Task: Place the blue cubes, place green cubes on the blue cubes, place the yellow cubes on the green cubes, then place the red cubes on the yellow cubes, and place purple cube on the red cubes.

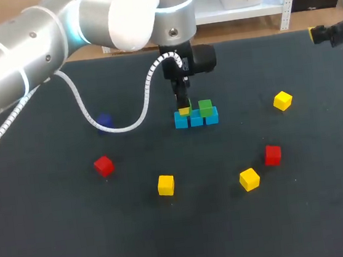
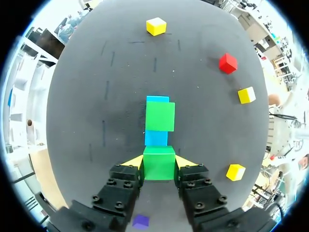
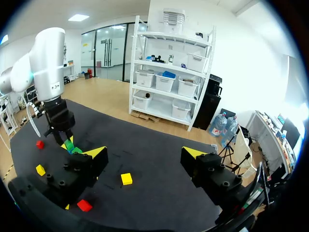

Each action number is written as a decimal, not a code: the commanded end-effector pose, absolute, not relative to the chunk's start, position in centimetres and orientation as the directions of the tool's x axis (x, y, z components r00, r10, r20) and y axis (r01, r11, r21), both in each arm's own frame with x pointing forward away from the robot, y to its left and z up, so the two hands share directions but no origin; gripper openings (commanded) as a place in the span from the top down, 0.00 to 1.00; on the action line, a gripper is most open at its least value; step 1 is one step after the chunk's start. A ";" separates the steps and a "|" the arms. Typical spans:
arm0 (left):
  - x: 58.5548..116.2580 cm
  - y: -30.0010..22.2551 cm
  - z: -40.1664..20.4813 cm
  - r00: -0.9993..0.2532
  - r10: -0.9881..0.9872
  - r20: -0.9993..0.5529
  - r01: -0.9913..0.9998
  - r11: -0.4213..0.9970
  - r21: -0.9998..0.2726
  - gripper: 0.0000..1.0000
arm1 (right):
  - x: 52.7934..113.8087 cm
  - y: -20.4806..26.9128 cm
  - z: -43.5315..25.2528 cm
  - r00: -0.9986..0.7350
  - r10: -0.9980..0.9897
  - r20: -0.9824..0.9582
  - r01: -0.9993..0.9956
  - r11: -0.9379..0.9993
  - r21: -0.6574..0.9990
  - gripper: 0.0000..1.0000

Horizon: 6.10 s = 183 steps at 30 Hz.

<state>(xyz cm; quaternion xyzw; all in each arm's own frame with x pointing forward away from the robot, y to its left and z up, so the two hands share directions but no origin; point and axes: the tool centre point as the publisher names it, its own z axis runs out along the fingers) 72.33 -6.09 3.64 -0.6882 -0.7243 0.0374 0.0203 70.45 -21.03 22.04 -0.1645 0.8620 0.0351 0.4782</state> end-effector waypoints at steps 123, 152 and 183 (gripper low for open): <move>71.2 -2.2 8.5 -0.044 0.998 0.048 0.999 0.043 0.019 0.00 | 70.6 -21.1 21.6 -0.454 -0.240 -0.858 -0.322 0.942 -0.093 0.00; 68.5 1.0 9.8 0.367 0.930 -0.016 0.930 -0.366 0.034 0.00 | 70.6 -21.1 21.6 -0.454 -0.240 -0.858 -0.322 0.942 -0.093 0.00; 64.0 -0.4 7.8 0.444 0.895 0.044 0.896 -0.444 -0.004 0.00 | 70.6 -21.1 21.6 -0.454 -0.240 -0.858 -0.322 0.942 -0.093 0.00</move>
